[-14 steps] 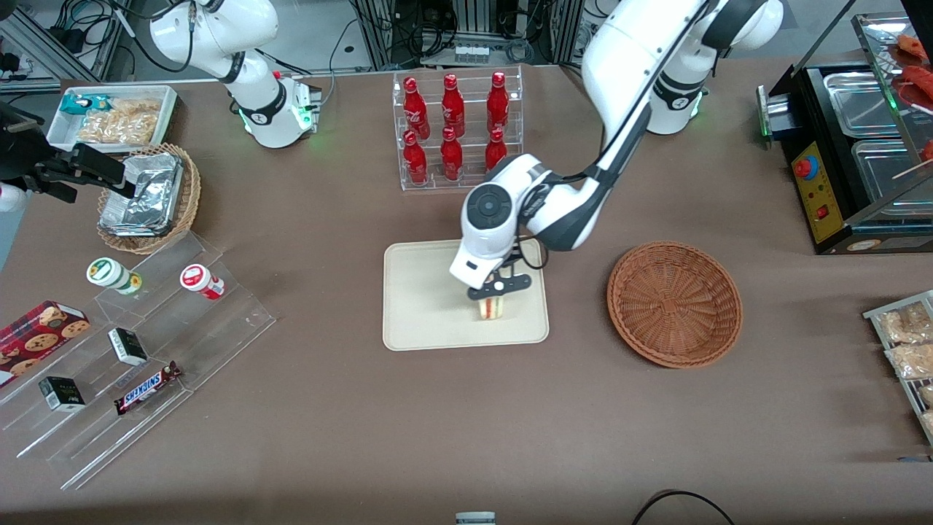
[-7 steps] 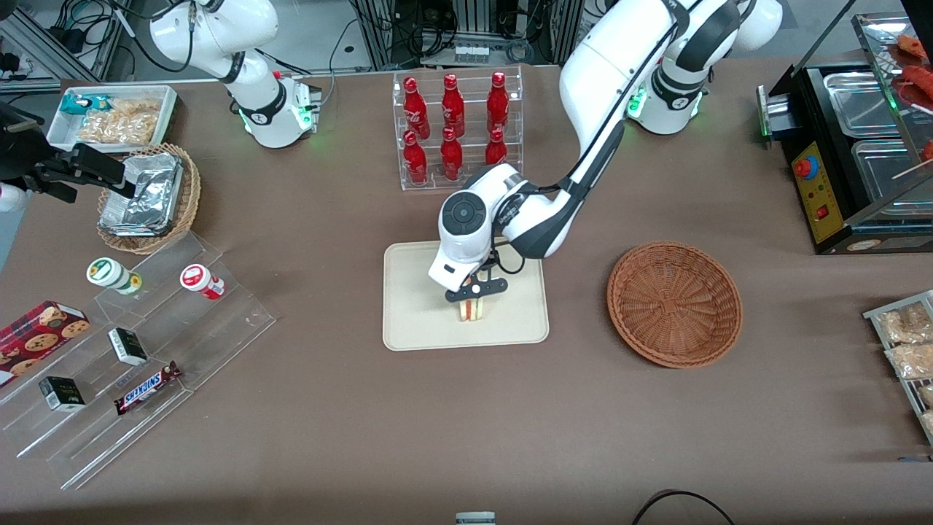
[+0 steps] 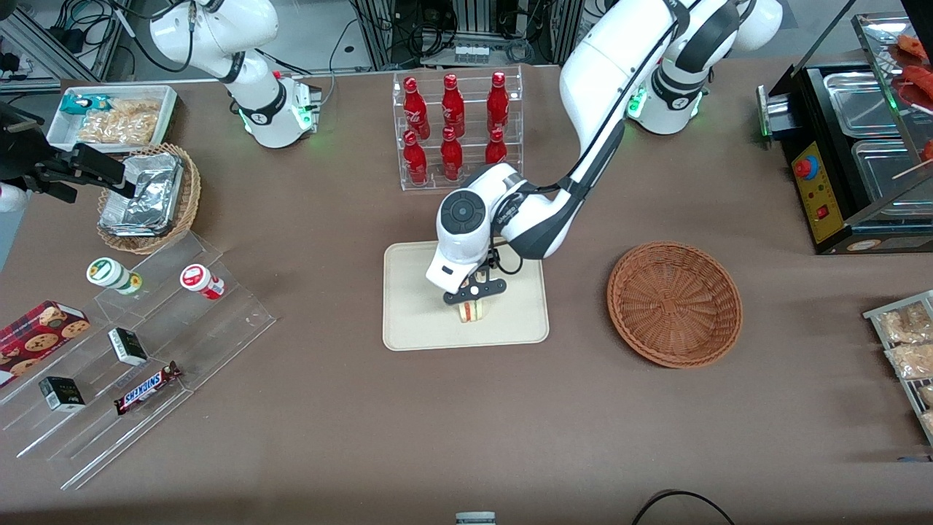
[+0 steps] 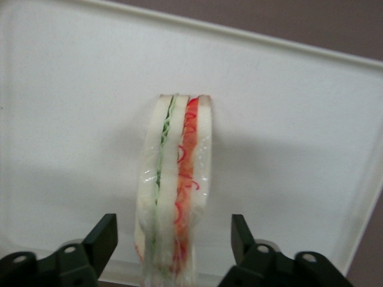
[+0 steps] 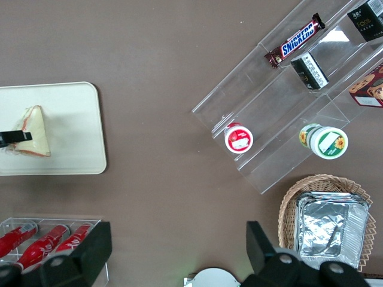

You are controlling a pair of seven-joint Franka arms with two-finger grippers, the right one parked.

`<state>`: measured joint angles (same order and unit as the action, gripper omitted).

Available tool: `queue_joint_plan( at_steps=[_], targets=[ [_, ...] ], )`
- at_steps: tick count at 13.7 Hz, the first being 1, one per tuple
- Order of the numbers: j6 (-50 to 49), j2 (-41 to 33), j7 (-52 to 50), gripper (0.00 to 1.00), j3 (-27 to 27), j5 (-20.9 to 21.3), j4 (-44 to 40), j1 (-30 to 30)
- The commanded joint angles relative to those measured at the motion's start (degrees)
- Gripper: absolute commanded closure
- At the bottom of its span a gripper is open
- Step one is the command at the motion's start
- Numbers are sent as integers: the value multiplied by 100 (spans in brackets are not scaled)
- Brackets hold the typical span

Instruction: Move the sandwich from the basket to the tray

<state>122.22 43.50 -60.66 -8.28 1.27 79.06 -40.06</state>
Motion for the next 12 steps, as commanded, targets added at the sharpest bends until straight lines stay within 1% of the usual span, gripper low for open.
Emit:
queue_joint_plan(
  at_steps=[1,6,7,8,10,12],
  targets=[
    [-565,-595,-104,0,46,-22,40,-19],
    [-1314,-1228,10,0,81,40,31,244],
    [-1541,-1317,176,0,89,40,31,410],
    [-1865,-1379,508,0,81,5,31,620],
    [-2525,-1571,538,0,89,-13,57,719],
    [-3192,-1896,739,0,116,22,145,1165]
  ],
)
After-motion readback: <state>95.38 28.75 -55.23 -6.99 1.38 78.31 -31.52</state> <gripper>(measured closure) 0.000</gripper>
